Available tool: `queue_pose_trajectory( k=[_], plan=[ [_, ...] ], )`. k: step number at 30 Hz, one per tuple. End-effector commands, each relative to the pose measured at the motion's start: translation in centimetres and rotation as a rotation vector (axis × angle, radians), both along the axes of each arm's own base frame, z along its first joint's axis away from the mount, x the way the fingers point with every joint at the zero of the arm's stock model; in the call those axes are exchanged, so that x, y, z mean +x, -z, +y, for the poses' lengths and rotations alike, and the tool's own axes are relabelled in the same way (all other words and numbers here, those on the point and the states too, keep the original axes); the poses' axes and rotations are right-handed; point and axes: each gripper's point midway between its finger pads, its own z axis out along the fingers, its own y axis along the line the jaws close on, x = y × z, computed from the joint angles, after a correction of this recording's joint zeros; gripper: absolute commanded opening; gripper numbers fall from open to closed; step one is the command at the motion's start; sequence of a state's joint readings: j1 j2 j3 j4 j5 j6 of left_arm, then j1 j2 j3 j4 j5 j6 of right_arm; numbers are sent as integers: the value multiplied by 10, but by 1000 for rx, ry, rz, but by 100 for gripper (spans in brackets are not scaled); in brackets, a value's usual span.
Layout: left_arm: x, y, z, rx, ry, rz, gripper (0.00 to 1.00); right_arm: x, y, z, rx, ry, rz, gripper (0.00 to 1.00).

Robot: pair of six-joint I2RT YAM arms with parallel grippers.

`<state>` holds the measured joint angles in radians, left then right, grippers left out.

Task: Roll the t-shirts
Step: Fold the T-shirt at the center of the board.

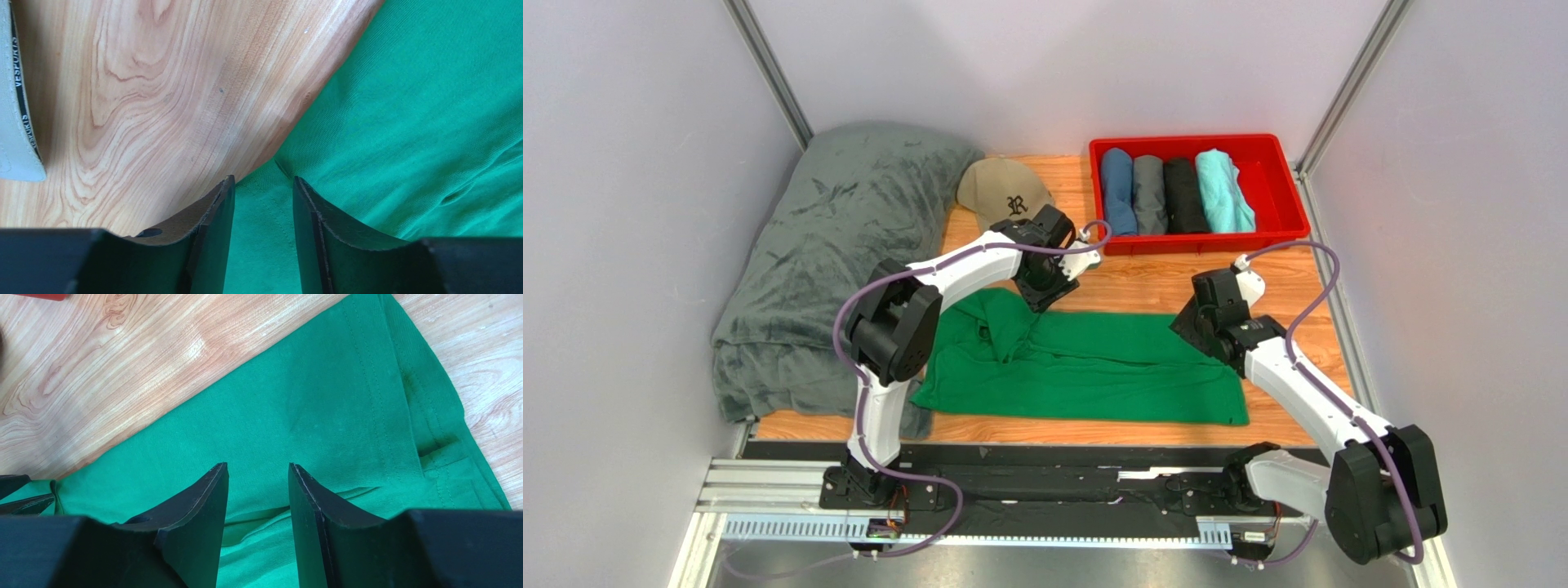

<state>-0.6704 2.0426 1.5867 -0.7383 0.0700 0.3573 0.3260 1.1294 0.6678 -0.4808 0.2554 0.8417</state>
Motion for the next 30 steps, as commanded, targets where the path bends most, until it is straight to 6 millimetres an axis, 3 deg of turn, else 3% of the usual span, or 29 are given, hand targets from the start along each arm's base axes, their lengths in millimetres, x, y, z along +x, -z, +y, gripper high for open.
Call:
queue_pose_trajectory(
  k=[1, 7, 13, 16, 18, 22, 25, 30],
  plan=[
    [6, -8, -14, -42, -6, -17, 46, 6, -11, -5, -8, 25, -51, 44],
    [3, -6, -16, -41, -1, -9, 31, 6, -13, -7, -9, 26, -56, 44],
    [2, -13, -17, -51, 1, -17, 6, 7, -14, -7, -7, 27, -59, 44],
    [3, -19, -17, -60, -2, -29, 3, 7, -14, -7, -7, 27, -58, 44],
    [3, -21, -18, -62, -2, -29, 6, 7, -14, -8, -8, 28, -59, 44],
    [3, -21, -20, -61, 6, -28, 39, 6, -12, -9, -9, 31, -58, 44],
    [1, -16, -23, -53, 16, -17, 46, 4, -10, -10, -12, 30, -53, 44],
    [3, -7, -23, -38, 13, -3, 47, 4, -9, -12, -10, 33, -52, 44]
  ],
)
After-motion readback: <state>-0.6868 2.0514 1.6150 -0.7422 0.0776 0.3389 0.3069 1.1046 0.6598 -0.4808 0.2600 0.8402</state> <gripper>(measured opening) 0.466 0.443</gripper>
